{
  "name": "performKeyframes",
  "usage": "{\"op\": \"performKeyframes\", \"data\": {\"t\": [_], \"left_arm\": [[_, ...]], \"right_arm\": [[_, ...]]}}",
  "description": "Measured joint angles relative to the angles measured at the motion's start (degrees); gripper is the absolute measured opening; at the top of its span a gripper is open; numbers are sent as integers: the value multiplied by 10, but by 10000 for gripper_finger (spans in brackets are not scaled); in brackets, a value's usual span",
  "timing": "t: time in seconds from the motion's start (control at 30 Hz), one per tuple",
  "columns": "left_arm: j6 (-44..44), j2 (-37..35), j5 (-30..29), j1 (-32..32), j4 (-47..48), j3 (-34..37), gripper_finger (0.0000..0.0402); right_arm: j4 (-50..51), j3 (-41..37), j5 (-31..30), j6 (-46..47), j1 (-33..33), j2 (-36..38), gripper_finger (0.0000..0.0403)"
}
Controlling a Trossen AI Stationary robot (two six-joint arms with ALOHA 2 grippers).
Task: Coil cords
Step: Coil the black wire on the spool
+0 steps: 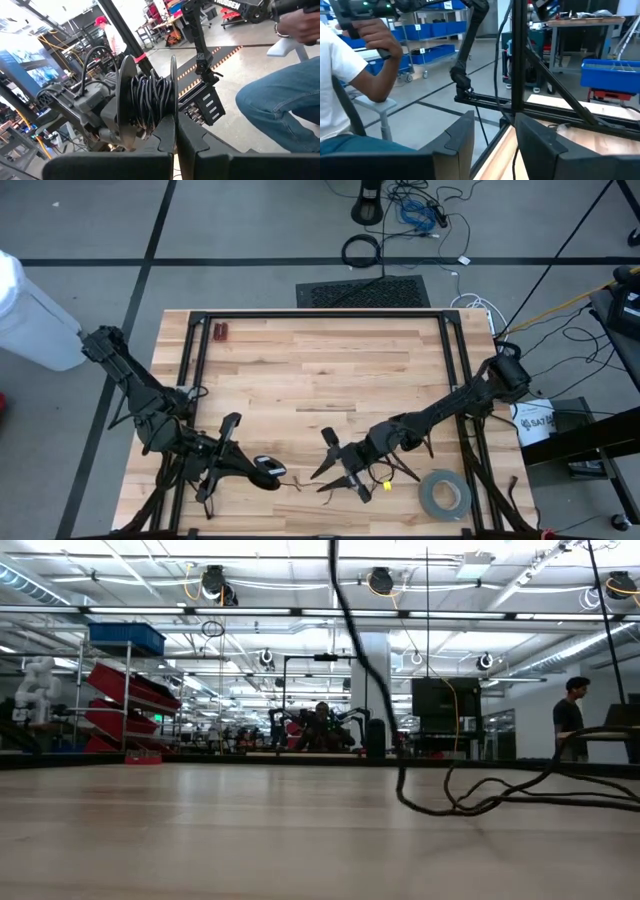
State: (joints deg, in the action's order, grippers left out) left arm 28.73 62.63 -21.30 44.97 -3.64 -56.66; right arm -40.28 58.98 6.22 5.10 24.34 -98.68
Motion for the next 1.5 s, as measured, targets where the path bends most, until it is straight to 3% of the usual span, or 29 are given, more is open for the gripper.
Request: {"op": "performKeyframes", "data": {"t": [0.27, 0.5, 0.8, 1.17, 1.5], "left_arm": [[0, 0, 0, 0, 1, 0, 3], [-14, 0, 3, 0, 1, 0, 3], [-14, 0, 3, 0, -4, 0, 3], [-14, 0, 27, 0, -9, 0, 3], [-11, 0, 33, 0, -17, 0, 3]], "right_arm": [[5, 73, 13, -26, -4, -64, 131], [95, 141, 17, -59, -3, -83, 130], [183, 148, 15, -50, -2, -68, 130], [329, 148, -64, -16, 10, -2, 130], [207, 148, -28, -16, -2, -53, 130]]}}
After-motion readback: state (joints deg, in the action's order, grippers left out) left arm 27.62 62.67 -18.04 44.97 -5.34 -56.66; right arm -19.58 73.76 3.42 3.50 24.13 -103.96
